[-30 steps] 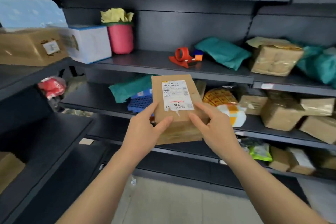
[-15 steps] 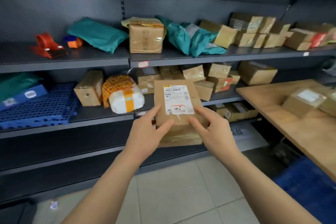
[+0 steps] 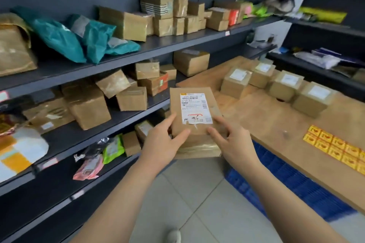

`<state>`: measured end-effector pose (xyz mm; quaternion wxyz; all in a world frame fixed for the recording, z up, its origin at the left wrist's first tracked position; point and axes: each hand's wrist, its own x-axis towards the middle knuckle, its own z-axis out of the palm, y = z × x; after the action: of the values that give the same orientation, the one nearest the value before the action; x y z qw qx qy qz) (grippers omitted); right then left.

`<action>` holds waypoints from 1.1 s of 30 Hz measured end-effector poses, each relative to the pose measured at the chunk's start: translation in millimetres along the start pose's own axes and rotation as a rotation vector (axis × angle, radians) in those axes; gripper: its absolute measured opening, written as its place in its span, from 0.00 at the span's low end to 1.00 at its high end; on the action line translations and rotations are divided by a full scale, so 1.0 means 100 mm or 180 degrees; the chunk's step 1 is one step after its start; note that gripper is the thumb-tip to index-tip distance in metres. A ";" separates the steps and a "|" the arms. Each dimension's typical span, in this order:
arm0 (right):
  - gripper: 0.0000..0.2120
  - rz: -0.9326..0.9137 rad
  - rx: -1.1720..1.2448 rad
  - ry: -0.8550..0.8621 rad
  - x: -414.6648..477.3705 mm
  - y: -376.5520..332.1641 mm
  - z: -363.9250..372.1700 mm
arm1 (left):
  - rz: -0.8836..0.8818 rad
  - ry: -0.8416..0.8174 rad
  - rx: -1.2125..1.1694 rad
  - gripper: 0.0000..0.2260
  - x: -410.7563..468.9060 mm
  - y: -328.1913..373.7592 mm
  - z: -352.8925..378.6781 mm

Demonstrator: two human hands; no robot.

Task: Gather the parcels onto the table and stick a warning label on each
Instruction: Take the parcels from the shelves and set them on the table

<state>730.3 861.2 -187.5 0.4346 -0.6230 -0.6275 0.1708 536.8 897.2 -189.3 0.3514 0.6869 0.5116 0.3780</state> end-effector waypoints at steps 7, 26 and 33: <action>0.15 0.0454 -0.0194 0.0553 0.63 0.50 -0.37 | 0.0316 -0.0615 -0.0166 0.26 1.07 0.17 0.63; 0.17 0.1479 -0.0515 0.1199 1.79 2.43 -1.26 | 0.0408 -0.1708 0.0022 0.30 3.09 0.45 2.81; 0.13 0.1642 -0.0484 0.0948 2.20 3.30 -1.59 | 0.0022 -0.1762 0.0045 0.30 3.53 0.43 3.70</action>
<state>1093.7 1068.7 -274.5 0.4162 -0.8107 -0.3891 0.1349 947.9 1193.4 -268.6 0.4717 0.7683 0.3963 0.1735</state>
